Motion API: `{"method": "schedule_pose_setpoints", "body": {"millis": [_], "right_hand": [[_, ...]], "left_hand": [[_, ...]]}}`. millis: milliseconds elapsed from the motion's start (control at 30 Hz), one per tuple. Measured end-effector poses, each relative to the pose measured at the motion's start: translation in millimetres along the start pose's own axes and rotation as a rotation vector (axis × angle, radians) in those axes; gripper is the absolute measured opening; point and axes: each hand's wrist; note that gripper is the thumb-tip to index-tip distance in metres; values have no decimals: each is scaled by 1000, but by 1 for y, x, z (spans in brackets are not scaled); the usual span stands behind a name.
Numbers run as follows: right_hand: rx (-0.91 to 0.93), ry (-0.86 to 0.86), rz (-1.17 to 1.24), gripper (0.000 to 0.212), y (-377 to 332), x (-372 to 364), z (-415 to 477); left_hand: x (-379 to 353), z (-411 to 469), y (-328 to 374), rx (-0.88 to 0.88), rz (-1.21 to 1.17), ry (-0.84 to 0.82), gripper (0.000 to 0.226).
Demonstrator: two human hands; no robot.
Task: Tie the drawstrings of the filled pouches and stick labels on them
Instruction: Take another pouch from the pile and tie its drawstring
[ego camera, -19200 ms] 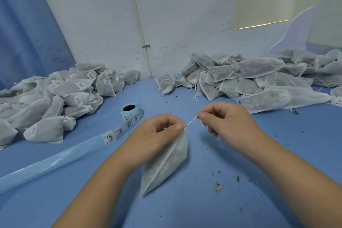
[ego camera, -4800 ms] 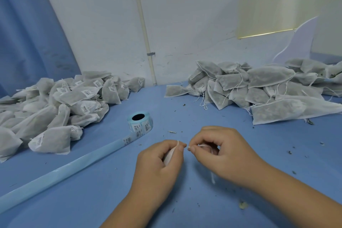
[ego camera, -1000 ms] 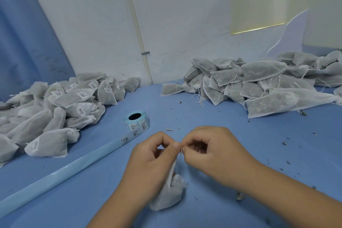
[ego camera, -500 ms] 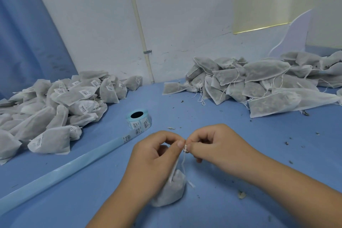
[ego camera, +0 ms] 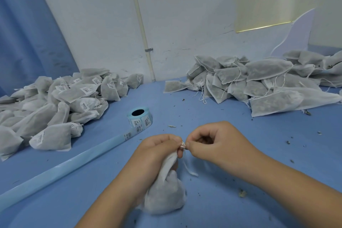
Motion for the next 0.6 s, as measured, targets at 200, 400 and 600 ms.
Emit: {"method": "schedule_pose_setpoints", "body": {"millis": [200, 400, 600], "right_hand": [[69, 53, -40, 17, 0, -2, 0], [177, 151, -113, 16, 1, -3, -3], [326, 204, -238, 15, 1, -4, -4]], "left_hand": [[0, 2, 1, 130, -203, -110, 22], [-4, 0, 3, 154, -268, -106, 24], [-7, 0, 3, 135, -306, -86, 23]]}}
Point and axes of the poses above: each hand's wrist, its own z-axis towards the middle knuckle, its own x-axis out of the back of the hand, y = z × x, and after that the axes turned 8 degrees about y, right-handed
